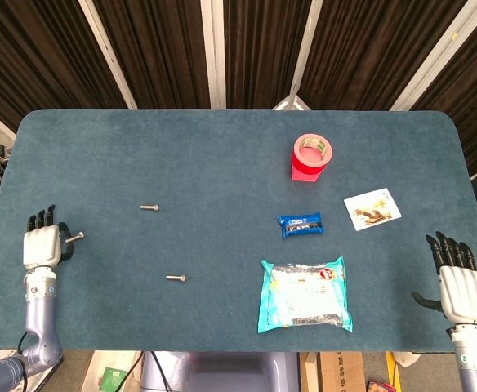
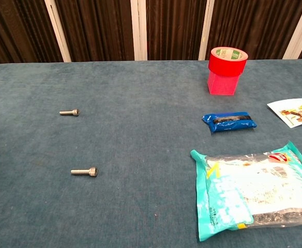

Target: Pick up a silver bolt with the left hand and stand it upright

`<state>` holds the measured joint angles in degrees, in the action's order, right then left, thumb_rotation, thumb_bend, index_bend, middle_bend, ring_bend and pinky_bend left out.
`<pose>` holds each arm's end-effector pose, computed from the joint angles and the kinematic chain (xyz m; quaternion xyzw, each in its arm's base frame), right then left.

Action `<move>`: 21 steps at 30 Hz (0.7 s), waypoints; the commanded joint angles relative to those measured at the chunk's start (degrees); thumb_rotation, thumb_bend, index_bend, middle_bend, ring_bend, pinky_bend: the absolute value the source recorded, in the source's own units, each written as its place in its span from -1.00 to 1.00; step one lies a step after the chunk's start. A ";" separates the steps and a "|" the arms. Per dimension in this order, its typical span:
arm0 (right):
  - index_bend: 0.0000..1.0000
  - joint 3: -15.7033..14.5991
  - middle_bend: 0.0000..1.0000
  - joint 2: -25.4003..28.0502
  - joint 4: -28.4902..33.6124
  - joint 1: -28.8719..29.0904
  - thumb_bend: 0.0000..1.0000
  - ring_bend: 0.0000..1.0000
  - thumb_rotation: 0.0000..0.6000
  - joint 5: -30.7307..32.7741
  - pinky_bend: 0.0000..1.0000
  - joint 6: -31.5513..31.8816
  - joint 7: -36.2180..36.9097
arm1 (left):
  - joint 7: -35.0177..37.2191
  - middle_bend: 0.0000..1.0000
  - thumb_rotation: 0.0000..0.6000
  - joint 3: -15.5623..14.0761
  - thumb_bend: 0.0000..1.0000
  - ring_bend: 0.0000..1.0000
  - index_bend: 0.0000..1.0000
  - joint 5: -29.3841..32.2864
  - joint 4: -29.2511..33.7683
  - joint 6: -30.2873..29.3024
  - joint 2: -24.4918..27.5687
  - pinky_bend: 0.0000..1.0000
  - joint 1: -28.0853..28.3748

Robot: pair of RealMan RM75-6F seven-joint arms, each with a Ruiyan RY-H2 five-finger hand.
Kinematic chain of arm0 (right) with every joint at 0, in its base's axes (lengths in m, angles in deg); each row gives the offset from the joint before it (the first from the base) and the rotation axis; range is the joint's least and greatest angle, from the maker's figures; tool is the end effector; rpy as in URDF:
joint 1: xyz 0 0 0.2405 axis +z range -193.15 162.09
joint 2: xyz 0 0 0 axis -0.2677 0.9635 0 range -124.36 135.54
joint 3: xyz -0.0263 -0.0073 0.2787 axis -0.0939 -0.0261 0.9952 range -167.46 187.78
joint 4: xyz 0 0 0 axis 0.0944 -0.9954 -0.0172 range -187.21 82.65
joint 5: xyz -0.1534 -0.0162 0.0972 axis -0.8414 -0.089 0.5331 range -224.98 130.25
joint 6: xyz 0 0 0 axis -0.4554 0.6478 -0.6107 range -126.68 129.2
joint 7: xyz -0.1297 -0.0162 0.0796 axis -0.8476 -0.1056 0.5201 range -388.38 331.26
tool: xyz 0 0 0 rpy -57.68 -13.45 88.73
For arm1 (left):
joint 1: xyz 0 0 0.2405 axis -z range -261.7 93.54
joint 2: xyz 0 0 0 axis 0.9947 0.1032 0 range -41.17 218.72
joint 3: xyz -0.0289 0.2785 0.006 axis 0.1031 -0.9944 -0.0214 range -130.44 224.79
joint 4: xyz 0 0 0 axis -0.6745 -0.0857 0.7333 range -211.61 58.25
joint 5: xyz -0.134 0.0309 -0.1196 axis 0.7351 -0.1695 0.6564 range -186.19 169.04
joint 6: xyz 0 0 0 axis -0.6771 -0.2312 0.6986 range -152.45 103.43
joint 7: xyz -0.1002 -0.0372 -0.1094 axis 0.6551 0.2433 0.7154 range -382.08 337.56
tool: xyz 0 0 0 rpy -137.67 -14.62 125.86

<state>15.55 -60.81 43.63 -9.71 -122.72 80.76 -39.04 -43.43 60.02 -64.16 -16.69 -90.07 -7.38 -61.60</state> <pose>-0.3323 -0.1996 0.1773 0.5738 -0.4224 0.3222 0.6234 -0.3610 0.3122 0.0475 -0.5580 -0.4353 -0.2350 0.6662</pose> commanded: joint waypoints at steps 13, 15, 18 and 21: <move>-0.86 -0.03 -0.99 -0.14 -0.02 0.17 -0.99 -1.00 1.00 0.13 -1.00 -0.31 -0.02 | -0.36 -0.98 1.00 0.45 0.10 -1.00 0.09 -0.31 -0.30 -0.04 -0.19 -1.00 0.25; -0.86 -0.07 -0.99 -0.16 0.01 0.20 -0.99 -1.00 1.00 0.11 -1.00 -0.40 -0.01 | -0.47 -0.98 1.00 0.57 0.11 -1.00 0.09 -0.35 -0.21 -0.13 -0.11 -1.00 0.31; -0.86 -0.10 -0.99 -0.16 0.09 0.20 -0.99 -1.00 1.00 0.00 -1.00 -0.32 -0.04 | -1.36 -0.98 1.00 0.47 0.12 -1.00 0.09 -1.38 1.03 -1.03 0.75 -1.00 0.56; -0.86 -0.16 -0.99 -0.15 0.25 0.17 -0.99 -1.00 1.00 -0.16 -1.00 -0.23 -0.02 | -3.80 -0.98 1.00 0.20 0.12 -1.00 0.09 -3.06 3.68 -3.07 2.50 -1.00 0.89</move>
<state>15.40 -60.96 43.88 -9.53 -122.87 80.52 -39.06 -45.65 60.41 -66.11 -14.71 -91.79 -6.07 -60.98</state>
